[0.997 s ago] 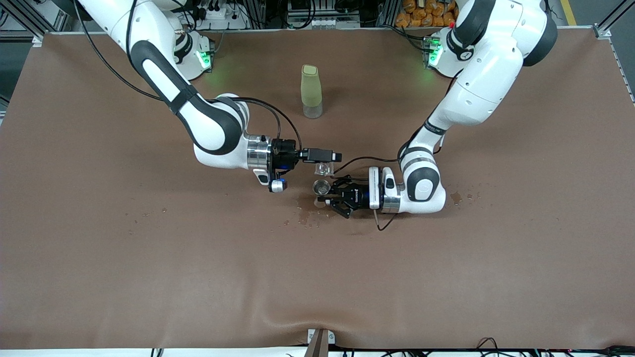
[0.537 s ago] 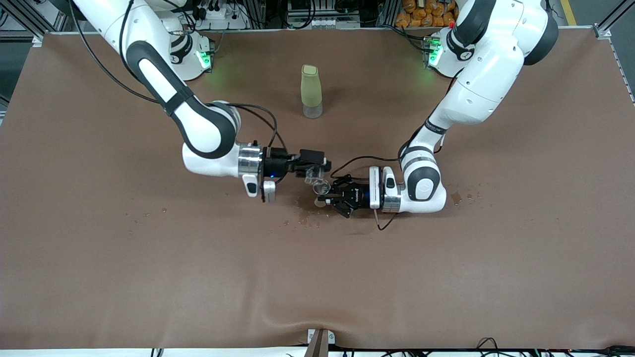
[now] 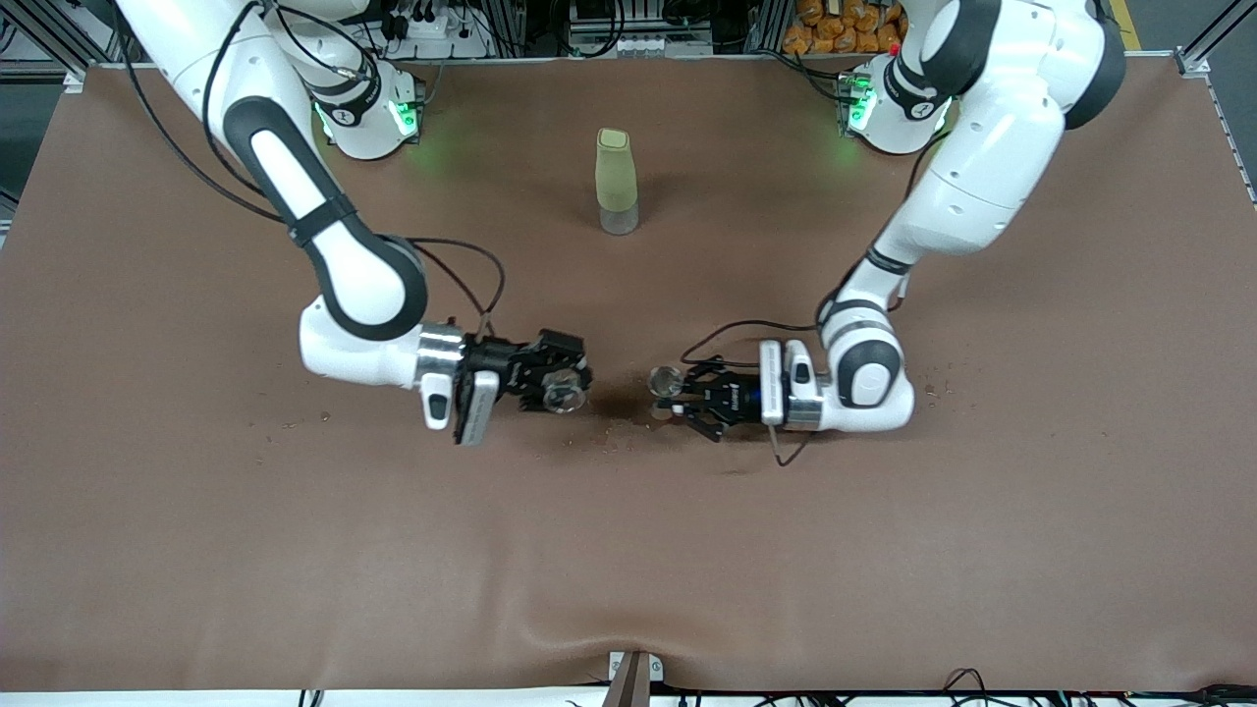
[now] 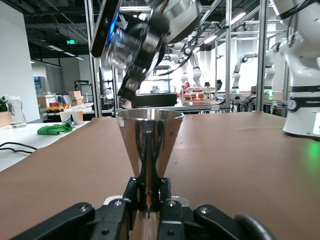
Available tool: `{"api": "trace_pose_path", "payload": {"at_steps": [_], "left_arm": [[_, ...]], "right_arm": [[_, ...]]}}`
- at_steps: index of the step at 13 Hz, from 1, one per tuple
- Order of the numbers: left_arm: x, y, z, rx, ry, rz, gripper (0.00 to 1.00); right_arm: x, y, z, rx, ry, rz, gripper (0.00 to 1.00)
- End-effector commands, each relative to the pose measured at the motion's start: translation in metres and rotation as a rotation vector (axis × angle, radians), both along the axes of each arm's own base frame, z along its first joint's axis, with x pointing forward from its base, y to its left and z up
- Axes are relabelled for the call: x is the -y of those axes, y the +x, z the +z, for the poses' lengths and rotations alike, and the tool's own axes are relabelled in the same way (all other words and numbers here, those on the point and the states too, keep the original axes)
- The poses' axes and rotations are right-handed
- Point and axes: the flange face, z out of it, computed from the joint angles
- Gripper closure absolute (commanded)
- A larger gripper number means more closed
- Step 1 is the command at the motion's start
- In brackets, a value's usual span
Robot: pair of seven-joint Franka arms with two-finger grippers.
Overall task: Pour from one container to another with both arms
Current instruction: 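Turn the beaker upright with the right gripper while the left gripper withdraws, then carry the beaker back with the right gripper while the left gripper carries the jigger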
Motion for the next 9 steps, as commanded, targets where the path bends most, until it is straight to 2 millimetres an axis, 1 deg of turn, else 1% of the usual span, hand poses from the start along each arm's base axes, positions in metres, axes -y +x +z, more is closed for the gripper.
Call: {"api": "trace_pose_path", "payload": {"at_steps": [1,2,3,4,5,6,7,8,9], "left_arm": [[-0.037,0.004,0.003,-0.015,-0.020,-0.032,1.00],[-0.055,0.008,0.002,-0.019,-0.005,-0.048,1.00],[-0.074,0.011,-0.001,-0.032,0.012,-0.054,1.00],[-0.093,0.013,-0.005,-0.051,0.006,-0.058,1.00],[-0.104,0.013,-0.006,-0.066,-0.010,-0.068,1.00],[-0.115,0.012,-0.009,-0.077,-0.020,-0.070,1.00],[-0.130,0.014,-0.010,-0.077,-0.018,-0.070,1.00],[-0.147,0.011,-0.014,-0.085,-0.017,-0.087,1.00],[-0.162,0.010,-0.015,-0.090,-0.017,-0.101,1.00]], "right_arm": [[0.025,0.013,-0.019,0.108,-0.048,0.052,1.00],[0.037,0.017,-0.025,0.155,-0.062,0.067,1.00],[0.056,0.024,-0.032,0.215,-0.074,0.075,1.00],[0.079,0.033,-0.043,0.274,-0.085,0.079,1.00],[0.107,0.040,-0.056,0.324,-0.098,0.083,1.00],[0.127,0.044,-0.065,0.373,-0.119,0.102,1.00],[0.144,0.046,-0.071,0.391,-0.112,0.123,1.00],[0.164,0.046,-0.084,0.392,-0.100,0.139,1.00],[0.189,0.048,-0.100,0.427,-0.104,0.158,1.00]]}}
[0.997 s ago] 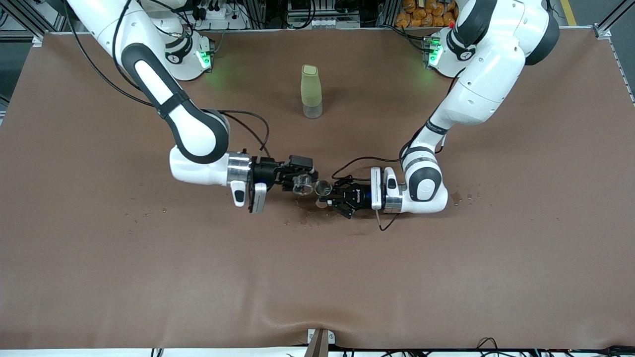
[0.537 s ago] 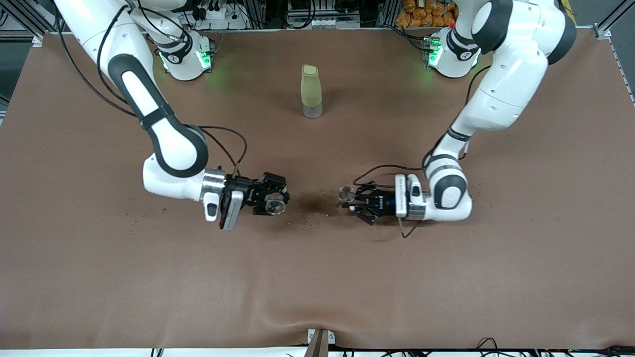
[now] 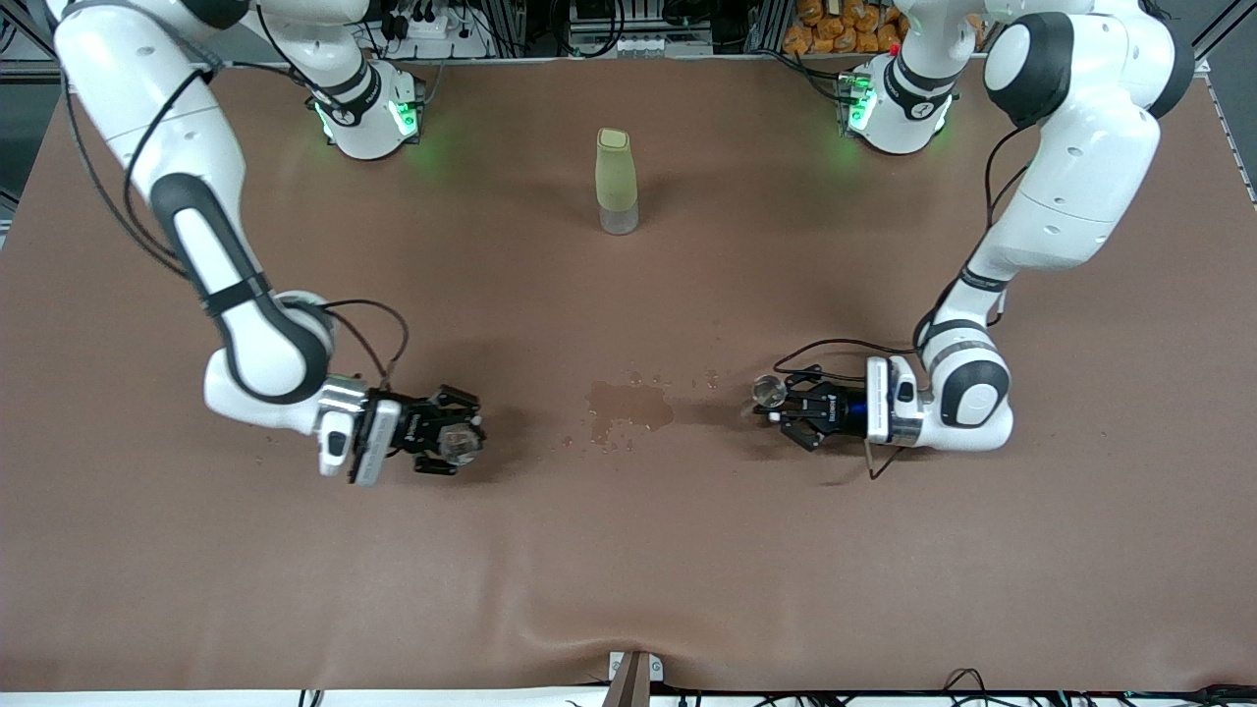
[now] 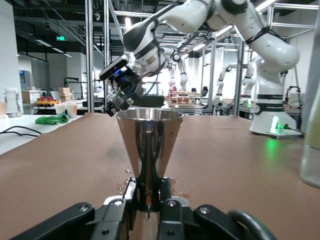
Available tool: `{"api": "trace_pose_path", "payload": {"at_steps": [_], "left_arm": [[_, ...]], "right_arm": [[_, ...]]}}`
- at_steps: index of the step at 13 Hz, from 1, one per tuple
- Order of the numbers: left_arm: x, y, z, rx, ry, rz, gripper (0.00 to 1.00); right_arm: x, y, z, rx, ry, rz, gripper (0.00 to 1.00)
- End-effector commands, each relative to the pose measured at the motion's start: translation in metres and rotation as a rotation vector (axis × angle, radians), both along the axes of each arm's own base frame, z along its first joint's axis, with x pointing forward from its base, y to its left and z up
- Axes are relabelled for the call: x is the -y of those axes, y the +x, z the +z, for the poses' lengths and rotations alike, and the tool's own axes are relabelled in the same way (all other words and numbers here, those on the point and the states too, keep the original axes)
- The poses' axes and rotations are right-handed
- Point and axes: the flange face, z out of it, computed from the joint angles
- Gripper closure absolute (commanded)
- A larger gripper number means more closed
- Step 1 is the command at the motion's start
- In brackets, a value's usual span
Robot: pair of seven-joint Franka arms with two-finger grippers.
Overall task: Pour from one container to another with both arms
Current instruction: 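Carry the beaker back with the right gripper while the left gripper carries the jigger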
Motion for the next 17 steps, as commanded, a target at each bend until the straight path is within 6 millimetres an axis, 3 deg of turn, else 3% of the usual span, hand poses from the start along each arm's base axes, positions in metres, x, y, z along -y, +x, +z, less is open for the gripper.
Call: {"api": "trace_pose_path", "payload": {"at_steps": [1,3,5,7,9,14,17], "left_arm": [[-0.041,-0.004,-0.001,-0.031,-0.002,-0.043,1.00],[-0.085,-0.007,-0.003,-0.058,0.034,-0.061,1.00],[-0.112,-0.013,-0.009,-0.091,0.027,-0.072,1.00],[-0.140,-0.017,-0.012,-0.093,0.051,-0.073,1.00],[-0.163,-0.025,-0.029,-0.110,0.045,-0.043,1.00],[-0.210,-0.035,-0.040,-0.121,0.060,-0.003,1.00],[-0.219,-0.038,-0.042,-0.112,0.071,-0.007,1.00]], "right_arm": [[0.047,0.008,-0.025,0.086,0.015,0.072,1.00],[0.086,0.011,-0.027,0.136,0.010,0.105,1.00],[0.126,0.018,-0.030,0.210,-0.017,0.153,1.00],[0.171,0.024,-0.050,0.279,-0.014,0.176,1.00],[0.207,0.029,-0.072,0.323,-0.028,0.212,1.00],[0.257,0.022,-0.091,0.364,-0.074,0.230,1.00],[0.274,0.014,-0.108,0.389,-0.078,0.228,1.00]]}}
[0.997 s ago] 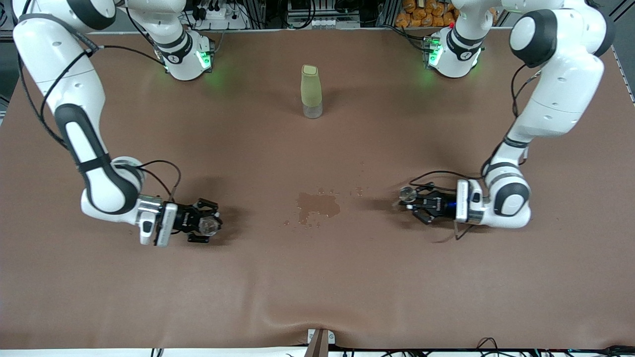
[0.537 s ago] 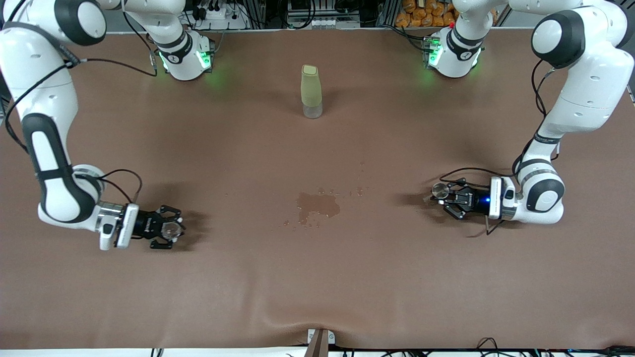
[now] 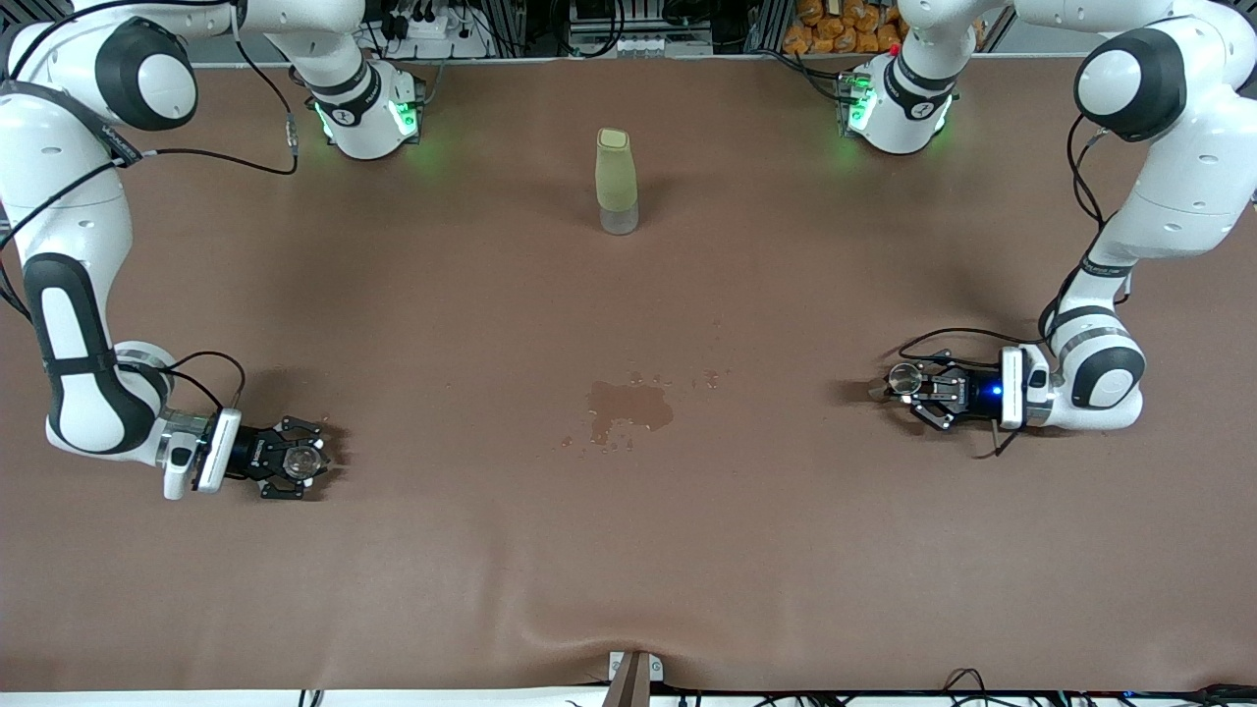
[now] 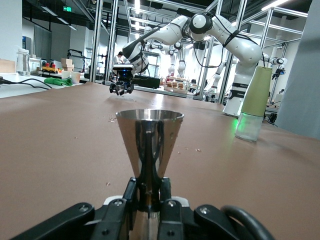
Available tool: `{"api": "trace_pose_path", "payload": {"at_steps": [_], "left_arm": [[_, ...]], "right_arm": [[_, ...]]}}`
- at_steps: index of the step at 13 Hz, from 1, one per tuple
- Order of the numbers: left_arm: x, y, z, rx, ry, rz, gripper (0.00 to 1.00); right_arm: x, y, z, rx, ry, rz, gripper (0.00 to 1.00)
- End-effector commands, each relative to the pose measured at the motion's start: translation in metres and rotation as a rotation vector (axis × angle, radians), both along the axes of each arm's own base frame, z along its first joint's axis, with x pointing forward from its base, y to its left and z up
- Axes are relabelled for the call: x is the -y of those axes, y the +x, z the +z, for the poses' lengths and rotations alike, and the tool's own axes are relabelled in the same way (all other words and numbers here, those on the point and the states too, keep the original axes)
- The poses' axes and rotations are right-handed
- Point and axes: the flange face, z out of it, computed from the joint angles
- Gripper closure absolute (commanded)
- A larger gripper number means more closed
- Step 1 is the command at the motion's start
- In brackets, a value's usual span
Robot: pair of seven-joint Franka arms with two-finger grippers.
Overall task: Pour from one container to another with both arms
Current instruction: 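Carry the beaker back with the right gripper while the left gripper carries the jigger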
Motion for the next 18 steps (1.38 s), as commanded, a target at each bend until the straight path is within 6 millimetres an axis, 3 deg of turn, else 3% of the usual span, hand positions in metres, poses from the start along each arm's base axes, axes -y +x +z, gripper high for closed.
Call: {"api": "trace_pose_path", "payload": {"at_steps": [1,5,6,7,13,16,18], "left_arm": [[-0.001,-0.001,0.001,0.027,-0.017,-0.021,1.00],[-0.012,-0.003,0.001,0.030,-0.018,-0.004,1.00],[-0.014,-0.002,0.001,0.040,-0.019,-0.001,1.00],[-0.018,-0.002,0.001,0.055,-0.020,0.004,1.00],[-0.028,-0.007,-0.002,0.064,-0.009,-0.002,1.00],[-0.037,-0.011,-0.005,0.060,0.001,-0.003,1.00],[-0.036,-0.011,-0.005,0.051,0.000,-0.003,0.91]], "right_arm": [[0.019,-0.003,-0.012,0.017,0.010,0.004,1.00],[0.044,-0.011,-0.013,0.026,-0.006,-0.006,1.00],[0.045,-0.011,-0.013,0.026,-0.015,0.003,0.46],[0.044,-0.014,-0.019,0.019,-0.007,0.005,0.00],[0.051,-0.016,-0.020,0.016,-0.009,-0.004,0.00],[0.056,-0.012,-0.005,0.031,-0.007,-0.006,0.00],[0.056,-0.003,0.017,0.050,0.000,0.022,0.00]]}}
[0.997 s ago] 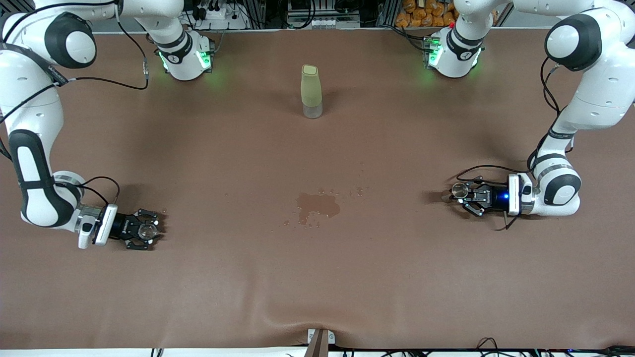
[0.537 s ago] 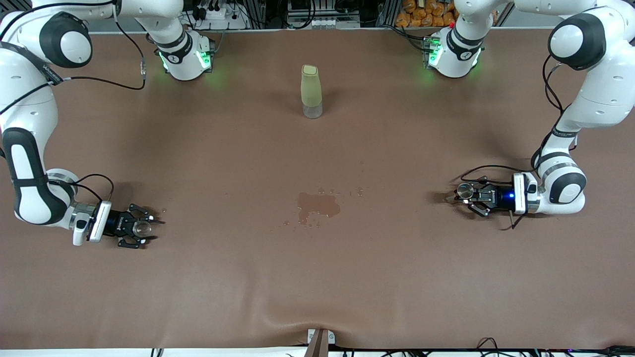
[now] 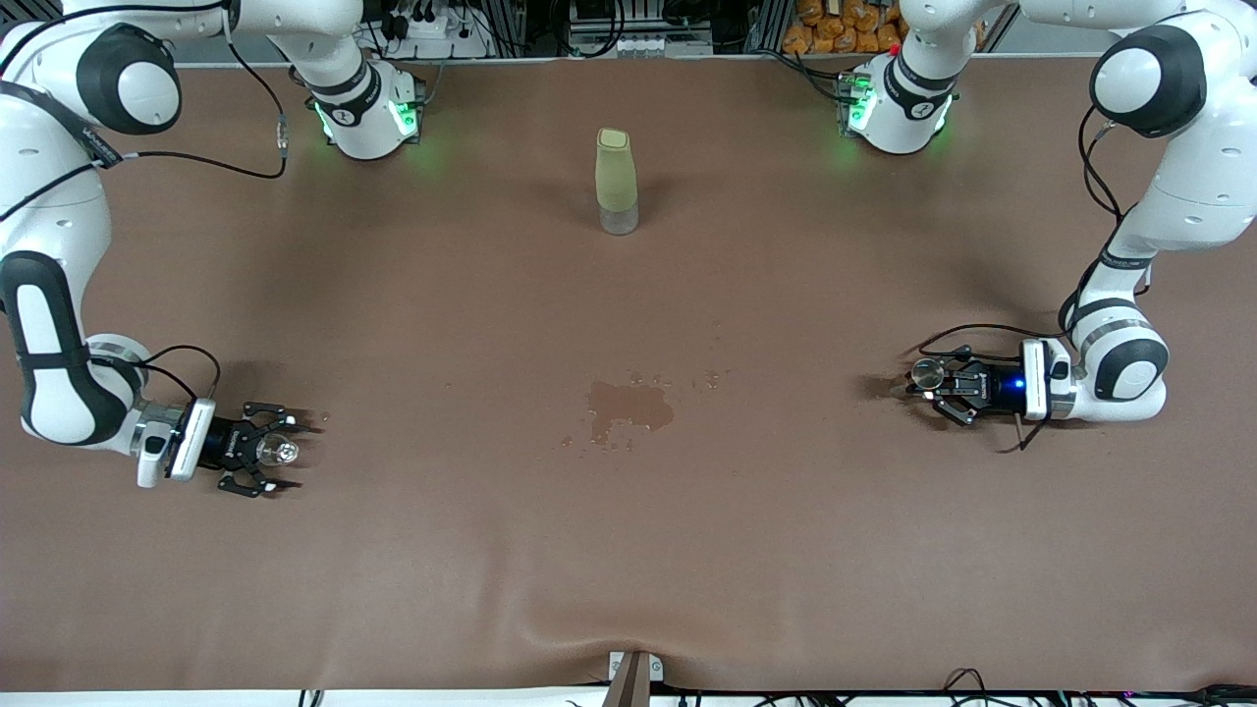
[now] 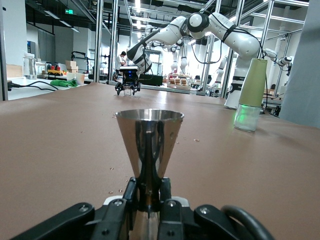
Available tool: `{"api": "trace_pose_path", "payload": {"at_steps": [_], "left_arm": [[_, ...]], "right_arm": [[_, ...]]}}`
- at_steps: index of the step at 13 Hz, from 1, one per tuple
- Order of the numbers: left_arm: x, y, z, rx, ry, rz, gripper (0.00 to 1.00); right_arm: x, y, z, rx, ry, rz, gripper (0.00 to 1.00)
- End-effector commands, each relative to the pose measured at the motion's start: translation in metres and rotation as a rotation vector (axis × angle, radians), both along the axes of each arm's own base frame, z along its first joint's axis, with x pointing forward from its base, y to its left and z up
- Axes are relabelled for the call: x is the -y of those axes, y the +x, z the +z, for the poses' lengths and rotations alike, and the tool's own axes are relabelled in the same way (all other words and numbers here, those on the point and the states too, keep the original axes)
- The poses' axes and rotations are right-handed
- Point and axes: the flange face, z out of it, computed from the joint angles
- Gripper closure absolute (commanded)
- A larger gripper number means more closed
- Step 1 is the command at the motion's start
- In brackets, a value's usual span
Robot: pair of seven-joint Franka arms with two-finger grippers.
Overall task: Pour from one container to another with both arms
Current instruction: 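Set down the beaker and open the right gripper while the left releases the jigger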
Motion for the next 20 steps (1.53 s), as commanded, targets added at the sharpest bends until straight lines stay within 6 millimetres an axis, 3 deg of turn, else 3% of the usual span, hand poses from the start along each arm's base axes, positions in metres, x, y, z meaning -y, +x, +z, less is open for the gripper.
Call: {"api": "trace_pose_path", "payload": {"at_steps": [1,2,5,7,10,13,15,17,20], "left_arm": [[-0.002,-0.002,-0.004,0.001,-0.005,-0.023,0.71],[-0.001,-0.003,-0.004,0.011,-0.001,-0.034,0.01],[-0.002,-0.004,-0.004,-0.002,0.003,-0.037,0.00],[-0.006,-0.005,-0.004,-0.036,0.020,-0.041,0.00],[-0.042,-0.002,0.008,-0.105,0.104,-0.063,0.00],[-0.083,0.010,0.030,-0.195,0.232,-0.065,0.00],[-0.120,0.018,0.064,-0.311,0.362,-0.018,0.00],[-0.125,0.030,0.090,-0.426,0.424,0.033,0.00],[-0.117,0.056,0.134,-0.599,0.556,0.099,0.00]], "right_arm": [[0.007,0.012,0.034,0.021,0.005,0.049,0.00],[0.009,0.011,0.042,-0.012,-0.001,0.053,0.00],[0.018,0.010,0.065,-0.082,-0.039,0.053,0.00],[0.014,0.014,0.079,-0.087,-0.046,0.050,0.00],[0.005,0.022,0.108,-0.171,-0.079,0.041,0.00],[-0.037,0.041,0.144,-0.238,-0.118,0.033,0.00],[-0.071,0.051,0.180,-0.269,-0.156,0.019,0.00],[-0.101,0.056,0.215,-0.325,-0.195,-0.020,0.00],[-0.134,0.050,0.285,-0.371,-0.314,-0.079,0.00]]}}
